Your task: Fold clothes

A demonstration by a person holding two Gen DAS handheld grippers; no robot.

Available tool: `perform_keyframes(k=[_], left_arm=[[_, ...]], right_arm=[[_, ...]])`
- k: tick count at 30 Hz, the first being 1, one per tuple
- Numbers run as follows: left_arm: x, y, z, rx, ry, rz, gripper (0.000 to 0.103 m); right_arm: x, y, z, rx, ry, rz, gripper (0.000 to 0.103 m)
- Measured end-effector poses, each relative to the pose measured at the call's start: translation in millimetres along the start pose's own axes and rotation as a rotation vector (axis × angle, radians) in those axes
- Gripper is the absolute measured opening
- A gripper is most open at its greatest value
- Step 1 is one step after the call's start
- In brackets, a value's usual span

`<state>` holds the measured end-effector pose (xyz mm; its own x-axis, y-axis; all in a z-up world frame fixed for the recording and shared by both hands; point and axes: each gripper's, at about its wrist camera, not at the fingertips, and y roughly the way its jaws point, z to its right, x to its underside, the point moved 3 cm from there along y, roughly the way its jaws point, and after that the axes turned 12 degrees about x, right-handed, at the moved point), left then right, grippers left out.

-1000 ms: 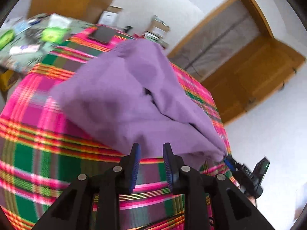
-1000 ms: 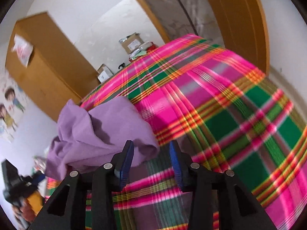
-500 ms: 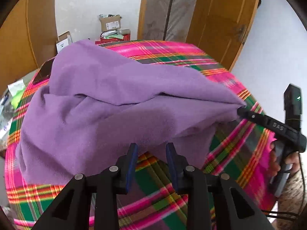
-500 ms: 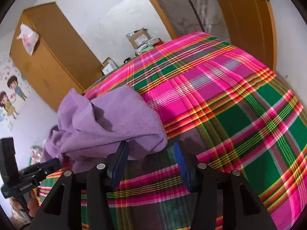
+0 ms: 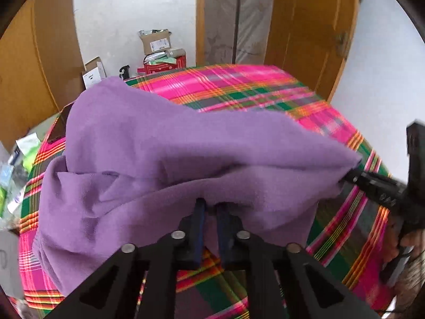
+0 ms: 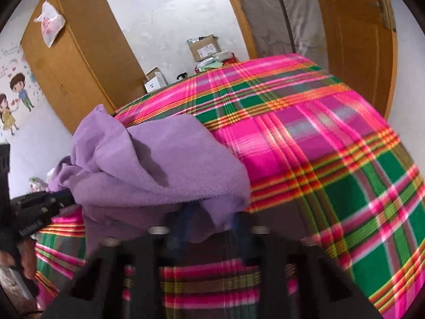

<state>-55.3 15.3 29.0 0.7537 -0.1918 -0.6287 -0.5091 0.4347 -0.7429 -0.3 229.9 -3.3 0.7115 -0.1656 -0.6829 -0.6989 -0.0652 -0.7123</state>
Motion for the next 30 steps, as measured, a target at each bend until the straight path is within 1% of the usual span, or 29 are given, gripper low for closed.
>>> perform_keyframes(k=[3, 5, 8, 11, 14, 18, 20, 22, 24, 26, 27, 30], left_arm=[[-7.2, -9.1, -9.4, 0.040, -0.058, 0.029, 0.005], [-13.5, -16.4, -13.5, 0.027, -0.065, 0.066, 0.004], [-22.5, -26.7, -21.7, 0.043, -0.104, 0.111, 0.004], [-29.9, -38.1, -33.7, 0.038, -0.135, 0.151, 0.004], [-35.8, -48.2, -45.1, 0.036, -0.169, 0.189, 0.004], [-38.5, -62.7, -61.8, 0.014, -0.212, 0.238, 0.004], [-37.9, -72.9, -74.4, -0.010, -0.240, 0.270, 0.001], [-37.2, -82.2, -86.9, -0.046, -0.267, 0.304, 0.000], [-34.3, -89.8, -98.2, -0.068, -0.293, 0.328, 0.000], [-30.7, -86.3, -106.9, -0.056, -0.312, 0.300, 0.000], [-29.1, -83.7, -108.4, -0.053, -0.313, 0.287, 0.000], [-20.1, -72.9, -101.2, -0.039, -0.291, 0.244, 0.000]], right_arm=[[-12.3, -3.0, -2.4, 0.010, 0.004, 0.031, 0.009], [-27.6, -10.6, -8.8, 0.032, -0.017, 0.084, 0.009], [-50.7, -24.8, -25.2, 0.044, -0.055, 0.155, 0.008], [-75.8, -38.6, -43.7, 0.059, -0.103, 0.236, 0.008], [-103.0, -53.7, -65.0, 0.048, -0.141, 0.321, 0.008], [-134.4, -68.6, -98.5, 0.027, -0.200, 0.421, 0.008], [-145.5, -74.0, -119.3, 0.019, -0.236, 0.471, 0.008], [-152.5, -77.0, -140.3, 0.009, -0.285, 0.513, 0.008], [-157.6, -76.0, -157.9, -0.007, -0.312, 0.535, 0.008], [-155.5, -68.8, -180.7, -0.063, -0.370, 0.520, 0.007], [-152.5, -63.9, -190.7, -0.084, -0.403, 0.506, 0.007], [-138.8, -39.1, -211.2, -0.112, -0.490, 0.421, 0.007]])
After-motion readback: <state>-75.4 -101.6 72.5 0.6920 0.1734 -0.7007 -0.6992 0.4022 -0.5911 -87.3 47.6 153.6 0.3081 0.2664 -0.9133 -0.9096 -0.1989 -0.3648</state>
